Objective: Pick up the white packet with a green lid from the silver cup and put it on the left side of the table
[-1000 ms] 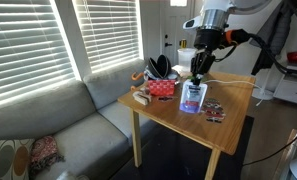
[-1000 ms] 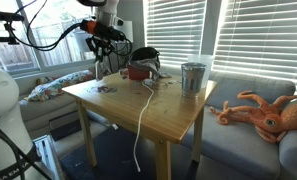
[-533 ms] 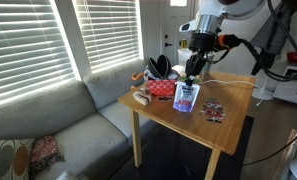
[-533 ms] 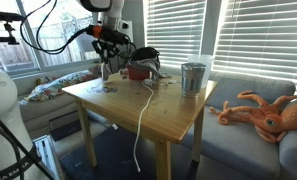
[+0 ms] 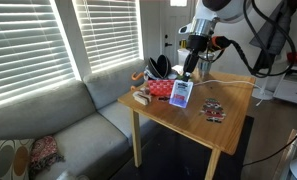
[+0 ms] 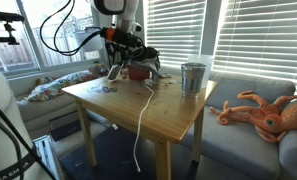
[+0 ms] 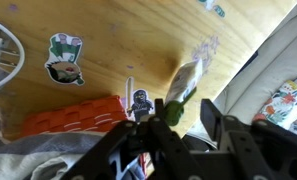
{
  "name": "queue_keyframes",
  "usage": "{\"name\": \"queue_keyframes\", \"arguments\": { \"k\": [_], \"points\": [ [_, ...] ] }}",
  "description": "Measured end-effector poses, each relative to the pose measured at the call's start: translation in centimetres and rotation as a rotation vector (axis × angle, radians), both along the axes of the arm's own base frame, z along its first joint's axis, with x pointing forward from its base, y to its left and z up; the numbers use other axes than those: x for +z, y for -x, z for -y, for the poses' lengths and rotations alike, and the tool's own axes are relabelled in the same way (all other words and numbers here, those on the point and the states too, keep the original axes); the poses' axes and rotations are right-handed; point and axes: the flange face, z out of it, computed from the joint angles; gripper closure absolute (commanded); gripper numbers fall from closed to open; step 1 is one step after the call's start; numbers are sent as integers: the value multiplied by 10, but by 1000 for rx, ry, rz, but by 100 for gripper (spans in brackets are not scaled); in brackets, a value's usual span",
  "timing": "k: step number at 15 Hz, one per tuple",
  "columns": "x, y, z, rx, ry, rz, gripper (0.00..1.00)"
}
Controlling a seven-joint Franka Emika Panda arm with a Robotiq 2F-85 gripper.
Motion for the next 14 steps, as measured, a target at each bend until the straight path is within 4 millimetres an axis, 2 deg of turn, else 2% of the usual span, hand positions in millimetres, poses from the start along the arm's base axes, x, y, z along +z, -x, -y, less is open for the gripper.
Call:
{"name": "queue_keyframes", "arguments": {
  "k": [2,4,9,14],
  "points": [
    [2,-5,9,-23,7,3,12],
    [6,-6,12,-41,42,4,1],
    [21,14,-4,-128,232,-35,0],
    [42,57,-24,-268,426,-29,0]
  ]
}}
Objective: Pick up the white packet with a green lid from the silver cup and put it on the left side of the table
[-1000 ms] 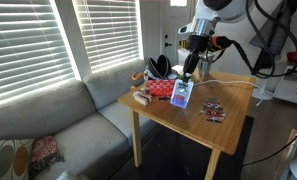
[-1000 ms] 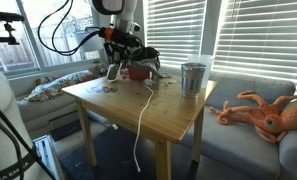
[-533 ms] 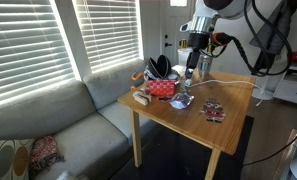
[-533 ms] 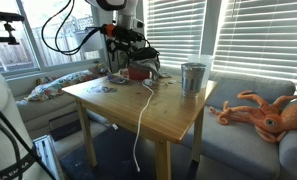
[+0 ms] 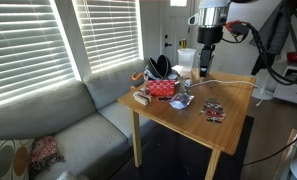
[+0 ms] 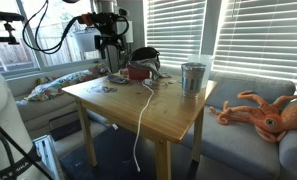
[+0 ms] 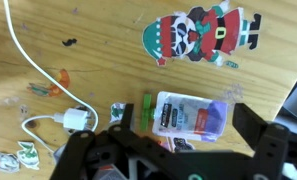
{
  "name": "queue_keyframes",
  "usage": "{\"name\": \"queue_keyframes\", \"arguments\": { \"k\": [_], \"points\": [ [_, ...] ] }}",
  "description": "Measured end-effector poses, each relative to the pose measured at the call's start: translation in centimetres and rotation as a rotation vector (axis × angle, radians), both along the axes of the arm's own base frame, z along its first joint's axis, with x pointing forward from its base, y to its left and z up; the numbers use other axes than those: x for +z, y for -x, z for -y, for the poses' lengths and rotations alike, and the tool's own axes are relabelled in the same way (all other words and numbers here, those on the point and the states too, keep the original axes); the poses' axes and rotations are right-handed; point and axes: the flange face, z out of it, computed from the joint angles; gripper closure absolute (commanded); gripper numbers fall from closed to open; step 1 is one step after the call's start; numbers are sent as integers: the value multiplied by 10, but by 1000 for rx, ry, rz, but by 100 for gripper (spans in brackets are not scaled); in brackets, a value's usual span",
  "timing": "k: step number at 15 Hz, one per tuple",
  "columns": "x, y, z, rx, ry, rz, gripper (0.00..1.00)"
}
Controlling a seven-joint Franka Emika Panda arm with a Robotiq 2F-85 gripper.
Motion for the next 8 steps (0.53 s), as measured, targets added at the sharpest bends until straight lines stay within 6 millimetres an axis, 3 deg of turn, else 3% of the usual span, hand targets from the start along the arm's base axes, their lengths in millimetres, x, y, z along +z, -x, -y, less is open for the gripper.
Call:
{"name": "queue_keyframes", "arguments": {
  "k": [4,8],
  "points": [
    [24,32,-1,-114,55,27,0],
    [43,48,3,-142,49,77,0]
  ]
}}
